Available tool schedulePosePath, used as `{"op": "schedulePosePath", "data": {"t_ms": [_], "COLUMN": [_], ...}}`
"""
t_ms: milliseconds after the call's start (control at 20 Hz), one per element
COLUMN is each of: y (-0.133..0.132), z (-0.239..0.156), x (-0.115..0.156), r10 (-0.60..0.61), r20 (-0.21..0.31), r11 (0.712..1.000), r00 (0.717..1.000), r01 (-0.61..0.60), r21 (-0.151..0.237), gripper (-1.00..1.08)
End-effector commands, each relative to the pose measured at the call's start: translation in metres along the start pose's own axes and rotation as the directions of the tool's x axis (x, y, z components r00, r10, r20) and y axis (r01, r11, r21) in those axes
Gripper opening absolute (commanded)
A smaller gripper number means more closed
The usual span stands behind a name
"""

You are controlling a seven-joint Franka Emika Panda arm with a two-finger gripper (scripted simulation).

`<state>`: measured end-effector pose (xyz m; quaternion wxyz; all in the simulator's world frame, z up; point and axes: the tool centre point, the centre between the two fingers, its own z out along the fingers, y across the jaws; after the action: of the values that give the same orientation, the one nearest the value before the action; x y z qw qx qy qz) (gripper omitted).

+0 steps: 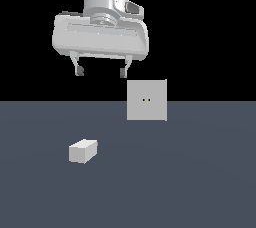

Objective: Plug the charger into the wall socket.

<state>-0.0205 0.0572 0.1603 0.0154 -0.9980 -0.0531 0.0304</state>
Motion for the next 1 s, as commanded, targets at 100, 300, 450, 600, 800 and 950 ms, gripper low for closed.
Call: {"op": "schedulePosePath", "data": {"t_ms": [100,300,450,600,800,950], "y": [0.000,0.000,-0.001,-0.002,-0.004,-0.005], "z": [0.000,0.002,0.006,0.010,0.018,0.026], "x": [0.000,-0.002,-0.005,-0.008,-0.014,-0.019], "r10": [0.001,0.010,0.023,0.040,0.071,0.100], "r20": [-0.001,-0.010,-0.024,-0.042,-0.075,-0.106], "r11": [1.000,1.000,1.000,0.999,0.997,0.995], "r00": [1.000,1.000,0.999,0.998,0.995,0.989], "r01": [-0.001,-0.010,-0.023,-0.041,-0.072,-0.102], "r21": [0.000,-0.002,-0.004,-0.007,-0.011,-0.014], "gripper": [1.00,1.00,1.00,1.00,1.00,1.00]}}
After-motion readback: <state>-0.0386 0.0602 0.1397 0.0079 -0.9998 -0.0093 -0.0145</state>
